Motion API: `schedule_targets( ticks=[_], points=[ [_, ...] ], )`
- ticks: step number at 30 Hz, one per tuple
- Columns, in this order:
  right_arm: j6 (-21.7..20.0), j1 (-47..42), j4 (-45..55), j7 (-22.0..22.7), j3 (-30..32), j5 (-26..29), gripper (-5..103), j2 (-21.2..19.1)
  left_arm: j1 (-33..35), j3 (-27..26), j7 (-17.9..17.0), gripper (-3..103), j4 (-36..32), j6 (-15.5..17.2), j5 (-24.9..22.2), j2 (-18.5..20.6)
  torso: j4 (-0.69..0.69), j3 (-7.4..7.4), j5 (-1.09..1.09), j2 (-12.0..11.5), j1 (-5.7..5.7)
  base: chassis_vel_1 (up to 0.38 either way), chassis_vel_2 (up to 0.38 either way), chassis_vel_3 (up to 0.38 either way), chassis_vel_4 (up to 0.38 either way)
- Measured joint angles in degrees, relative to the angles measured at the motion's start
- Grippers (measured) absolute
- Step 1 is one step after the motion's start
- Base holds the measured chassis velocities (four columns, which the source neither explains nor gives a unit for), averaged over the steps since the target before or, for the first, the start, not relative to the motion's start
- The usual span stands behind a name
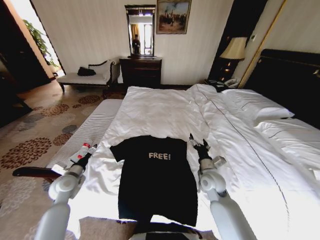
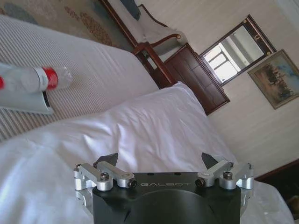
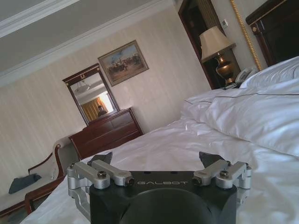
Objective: Fold the clothes on the bed.
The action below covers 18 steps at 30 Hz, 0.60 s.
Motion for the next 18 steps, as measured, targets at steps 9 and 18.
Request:
schedule_targets(
  ticks=[9, 18],
  points=[
    [-1.3, 2.2, 0.1, 1.2, -0.9, 1.4, 100, 0.2, -2.6, 0.9, 4.7, 100, 9.2, -0.6, 0.1, -2.4, 0.00, 0.00, 0.00, 0.0, 0.01, 0.000, 0.000, 0.000, 0.000],
    [-1.7, 4.9, -4.5, 2.0, -2.7, 1.1, 100, 0.2, -3.0, 1.6, 4.4, 100, 12.8, 0.9, 6.7, -5.0, 0.03, 0.00, 0.02, 0.0, 0.01, 0.000, 0.000, 0.000, 0.000]
  ],
)
